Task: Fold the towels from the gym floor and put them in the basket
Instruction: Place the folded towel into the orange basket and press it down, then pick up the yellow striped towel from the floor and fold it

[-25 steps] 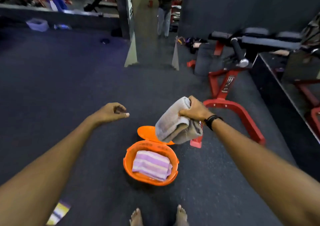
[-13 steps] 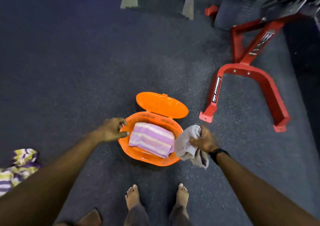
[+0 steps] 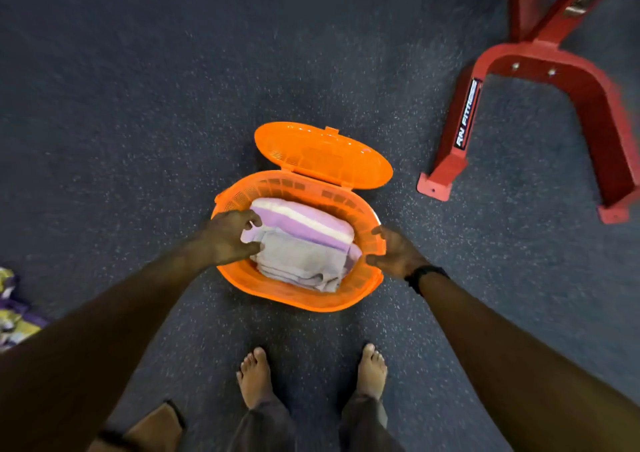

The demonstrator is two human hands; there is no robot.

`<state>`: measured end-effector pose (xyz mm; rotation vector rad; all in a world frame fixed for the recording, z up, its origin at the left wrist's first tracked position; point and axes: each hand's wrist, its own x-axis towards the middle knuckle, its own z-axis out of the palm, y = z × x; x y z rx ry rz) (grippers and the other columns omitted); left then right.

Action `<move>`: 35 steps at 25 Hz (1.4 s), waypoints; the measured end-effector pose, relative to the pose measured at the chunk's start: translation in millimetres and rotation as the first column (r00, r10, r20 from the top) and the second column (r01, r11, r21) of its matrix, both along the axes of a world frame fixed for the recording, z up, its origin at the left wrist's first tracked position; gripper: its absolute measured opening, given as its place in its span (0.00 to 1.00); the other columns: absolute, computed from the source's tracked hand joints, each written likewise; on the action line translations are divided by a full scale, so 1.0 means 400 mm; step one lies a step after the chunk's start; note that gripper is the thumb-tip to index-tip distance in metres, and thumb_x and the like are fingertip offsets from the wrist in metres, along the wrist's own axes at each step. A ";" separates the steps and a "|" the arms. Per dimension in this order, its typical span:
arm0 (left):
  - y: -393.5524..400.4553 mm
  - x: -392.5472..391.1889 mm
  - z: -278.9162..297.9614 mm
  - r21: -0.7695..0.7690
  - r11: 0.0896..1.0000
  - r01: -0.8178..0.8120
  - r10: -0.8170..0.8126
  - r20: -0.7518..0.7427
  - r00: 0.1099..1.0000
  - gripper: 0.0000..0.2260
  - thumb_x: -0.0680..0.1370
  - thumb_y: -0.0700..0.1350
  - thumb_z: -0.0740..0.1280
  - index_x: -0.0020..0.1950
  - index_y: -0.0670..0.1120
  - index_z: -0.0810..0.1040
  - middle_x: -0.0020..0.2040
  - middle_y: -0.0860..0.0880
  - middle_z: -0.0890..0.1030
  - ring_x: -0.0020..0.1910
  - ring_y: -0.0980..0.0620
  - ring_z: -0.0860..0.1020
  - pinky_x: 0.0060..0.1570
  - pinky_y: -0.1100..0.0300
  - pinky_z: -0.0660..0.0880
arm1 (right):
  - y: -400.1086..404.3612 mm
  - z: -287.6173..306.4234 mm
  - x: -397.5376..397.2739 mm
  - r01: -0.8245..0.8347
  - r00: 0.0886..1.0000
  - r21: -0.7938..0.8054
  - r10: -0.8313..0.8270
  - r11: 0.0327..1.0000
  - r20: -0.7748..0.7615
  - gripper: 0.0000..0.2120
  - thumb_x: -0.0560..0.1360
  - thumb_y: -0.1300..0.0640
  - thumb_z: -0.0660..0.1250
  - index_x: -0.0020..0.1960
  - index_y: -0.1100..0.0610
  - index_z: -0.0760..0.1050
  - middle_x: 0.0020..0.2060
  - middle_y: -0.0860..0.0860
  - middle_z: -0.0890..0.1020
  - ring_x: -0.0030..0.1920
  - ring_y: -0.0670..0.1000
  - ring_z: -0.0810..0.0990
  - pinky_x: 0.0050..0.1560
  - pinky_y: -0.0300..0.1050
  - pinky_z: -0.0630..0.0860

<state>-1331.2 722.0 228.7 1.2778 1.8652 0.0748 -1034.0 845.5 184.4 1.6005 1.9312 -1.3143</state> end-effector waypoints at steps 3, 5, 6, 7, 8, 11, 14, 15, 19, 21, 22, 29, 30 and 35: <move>0.042 0.006 0.128 0.035 0.999 0.002 -0.003 0.012 1.000 0.20 0.72 0.47 0.73 0.61 0.43 0.75 0.59 0.44 0.79 0.56 0.46 0.77 0.56 0.55 0.72 | 0.034 0.149 -0.012 -0.048 0.997 0.067 0.052 0.997 -0.059 0.32 0.67 0.52 0.74 0.67 0.59 0.68 0.63 0.58 0.74 0.63 0.57 0.73 0.62 0.52 0.71; 0.083 0.015 0.257 0.090 0.996 -0.005 0.003 0.017 1.000 0.20 0.72 0.48 0.74 0.61 0.42 0.75 0.57 0.44 0.79 0.55 0.46 0.78 0.55 0.57 0.72 | 0.074 0.277 -0.017 -0.055 0.995 0.119 0.064 0.991 -0.080 0.30 0.69 0.53 0.74 0.67 0.59 0.68 0.65 0.58 0.73 0.65 0.57 0.72 0.63 0.52 0.70; 0.105 0.024 0.337 0.120 0.993 -0.006 0.004 0.019 1.000 0.21 0.71 0.49 0.74 0.61 0.42 0.76 0.57 0.45 0.79 0.55 0.47 0.78 0.55 0.58 0.72 | 0.097 0.354 -0.014 -0.053 0.994 0.156 0.067 0.986 -0.092 0.30 0.70 0.53 0.73 0.68 0.58 0.67 0.65 0.57 0.73 0.65 0.56 0.72 0.64 0.52 0.70; 0.126 0.033 0.420 0.152 0.988 -0.010 0.008 0.019 1.000 0.22 0.71 0.50 0.74 0.61 0.42 0.76 0.57 0.46 0.79 0.56 0.47 0.78 0.55 0.58 0.71 | 0.121 0.440 -0.011 -0.040 0.993 0.185 0.060 0.982 -0.105 0.30 0.70 0.52 0.73 0.68 0.57 0.67 0.66 0.57 0.72 0.66 0.56 0.71 0.64 0.51 0.70; 0.144 0.044 0.506 0.178 0.984 -0.011 0.008 0.016 1.000 0.22 0.71 0.49 0.74 0.61 0.41 0.75 0.57 0.47 0.79 0.56 0.48 0.78 0.55 0.59 0.71 | 0.143 0.529 -0.006 -0.025 0.990 0.216 0.054 0.976 -0.128 0.31 0.70 0.52 0.73 0.69 0.57 0.66 0.66 0.57 0.71 0.66 0.56 0.71 0.65 0.50 0.70; 0.194 0.081 0.751 0.274 0.962 -0.005 0.013 -0.030 0.999 0.24 0.71 0.48 0.75 0.63 0.41 0.74 0.60 0.44 0.79 0.58 0.47 0.78 0.60 0.56 0.72 | 0.201 0.813 0.019 -0.008 0.983 0.340 0.069 0.941 -0.170 0.30 0.71 0.51 0.73 0.69 0.57 0.67 0.67 0.57 0.71 0.67 0.55 0.70 0.65 0.45 0.66; 0.234 0.122 1.001 0.372 0.928 -0.016 0.039 -0.055 0.998 0.26 0.71 0.49 0.75 0.65 0.42 0.74 0.62 0.44 0.78 0.61 0.48 0.76 0.61 0.58 0.71 | 0.246 1.099 0.069 0.040 0.976 0.463 0.065 0.886 -0.209 0.30 0.71 0.50 0.73 0.69 0.58 0.67 0.67 0.55 0.72 0.68 0.54 0.70 0.66 0.45 0.66; 0.243 0.135 1.084 0.404 0.914 -0.028 0.056 -0.058 0.997 0.27 0.71 0.50 0.75 0.66 0.43 0.73 0.63 0.45 0.77 0.61 0.48 0.76 0.61 0.58 0.70 | 0.259 1.193 0.093 0.059 0.974 0.503 0.062 0.862 -0.220 0.31 0.71 0.49 0.73 0.69 0.57 0.67 0.67 0.55 0.72 0.67 0.55 0.71 0.66 0.45 0.66; 0.261 0.191 1.376 0.558 0.824 -0.095 0.128 -0.021 0.992 0.25 0.71 0.50 0.75 0.65 0.44 0.73 0.61 0.46 0.78 0.61 0.49 0.76 0.62 0.56 0.71 | 0.287 1.511 0.203 0.136 0.963 0.629 0.047 0.765 -0.265 0.33 0.69 0.47 0.74 0.69 0.56 0.66 0.67 0.56 0.73 0.67 0.54 0.71 0.67 0.46 0.67; 0.274 0.213 1.477 0.623 0.774 -0.112 0.140 0.004 0.990 0.24 0.70 0.50 0.75 0.63 0.44 0.74 0.59 0.46 0.78 0.60 0.49 0.76 0.62 0.56 0.72 | 0.286 1.625 0.246 0.146 0.963 0.688 0.056 0.711 -0.263 0.33 0.69 0.47 0.74 0.69 0.57 0.67 0.67 0.56 0.73 0.67 0.54 0.72 0.67 0.45 0.67; 0.277 0.229 1.527 0.653 0.751 -0.101 0.131 0.004 0.991 0.24 0.70 0.50 0.75 0.63 0.45 0.74 0.59 0.45 0.79 0.59 0.50 0.76 0.61 0.56 0.71 | 0.277 1.678 0.268 0.155 0.962 0.712 0.059 0.684 -0.266 0.33 0.70 0.48 0.74 0.70 0.58 0.67 0.67 0.56 0.73 0.67 0.54 0.72 0.67 0.45 0.67; 0.304 0.372 1.732 0.740 0.668 0.080 -0.068 -0.047 0.997 0.27 0.71 0.53 0.74 0.67 0.47 0.72 0.64 0.46 0.76 0.64 0.49 0.74 0.61 0.58 0.69 | 0.136 1.890 0.428 0.256 0.959 0.777 -0.052 0.575 -0.277 0.35 0.69 0.45 0.73 0.70 0.57 0.66 0.68 0.56 0.72 0.68 0.54 0.71 0.67 0.47 0.68; 0.309 0.396 1.753 0.744 0.657 0.126 -0.118 -0.064 0.991 0.28 0.71 0.54 0.74 0.67 0.47 0.72 0.65 0.46 0.75 0.64 0.49 0.73 0.60 0.58 0.69 | 0.105 1.906 0.458 0.277 0.957 0.782 -0.088 0.558 -0.276 0.35 0.69 0.44 0.73 0.71 0.57 0.66 0.68 0.55 0.72 0.68 0.54 0.70 0.67 0.47 0.67; 0.287 0.542 1.836 0.753 0.555 0.354 -0.373 -0.155 0.915 0.28 0.71 0.54 0.74 0.67 0.47 0.72 0.65 0.46 0.76 0.63 0.48 0.74 0.63 0.56 0.70 | -0.122 1.960 0.605 0.405 0.908 0.793 -0.306 0.455 -0.287 0.33 0.71 0.47 0.73 0.71 0.56 0.66 0.69 0.52 0.71 0.69 0.52 0.69 0.67 0.41 0.64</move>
